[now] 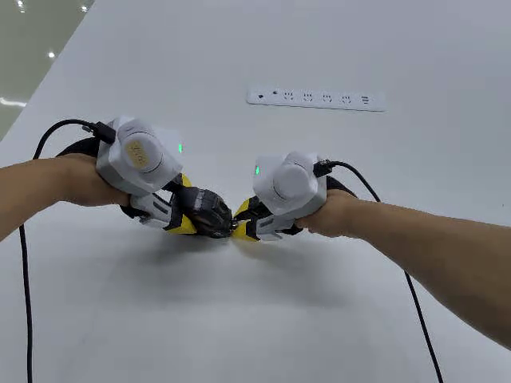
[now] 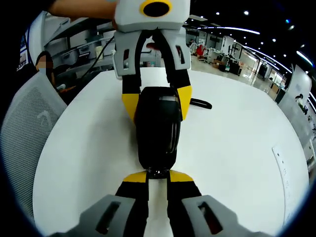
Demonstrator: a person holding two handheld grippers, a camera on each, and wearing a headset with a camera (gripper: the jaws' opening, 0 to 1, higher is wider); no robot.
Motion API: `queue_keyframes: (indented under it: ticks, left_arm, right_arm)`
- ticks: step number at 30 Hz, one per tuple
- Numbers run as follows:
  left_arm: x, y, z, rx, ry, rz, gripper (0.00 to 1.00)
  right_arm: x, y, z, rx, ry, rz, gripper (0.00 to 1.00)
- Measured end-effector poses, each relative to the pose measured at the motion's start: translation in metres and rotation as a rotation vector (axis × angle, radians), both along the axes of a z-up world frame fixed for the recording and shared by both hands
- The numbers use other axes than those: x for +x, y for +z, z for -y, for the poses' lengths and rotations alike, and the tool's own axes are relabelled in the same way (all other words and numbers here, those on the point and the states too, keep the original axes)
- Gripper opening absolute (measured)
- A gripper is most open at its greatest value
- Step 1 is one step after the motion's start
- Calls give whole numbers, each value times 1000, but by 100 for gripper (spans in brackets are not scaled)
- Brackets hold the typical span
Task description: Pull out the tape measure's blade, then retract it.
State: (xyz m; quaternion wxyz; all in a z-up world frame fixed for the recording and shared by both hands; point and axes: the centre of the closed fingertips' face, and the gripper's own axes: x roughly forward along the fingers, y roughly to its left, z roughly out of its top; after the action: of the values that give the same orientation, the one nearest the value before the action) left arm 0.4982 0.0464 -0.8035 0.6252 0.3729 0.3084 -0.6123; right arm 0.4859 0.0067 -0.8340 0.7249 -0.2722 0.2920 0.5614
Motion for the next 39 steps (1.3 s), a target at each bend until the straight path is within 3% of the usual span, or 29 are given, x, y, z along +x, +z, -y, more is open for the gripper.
queue_keyframes:
  ticks: [39]
  left_arm:
    - [0,0,-2,-5,15,-10,31]
  right_arm:
    - [-2,4,14,-10,18,9,12]
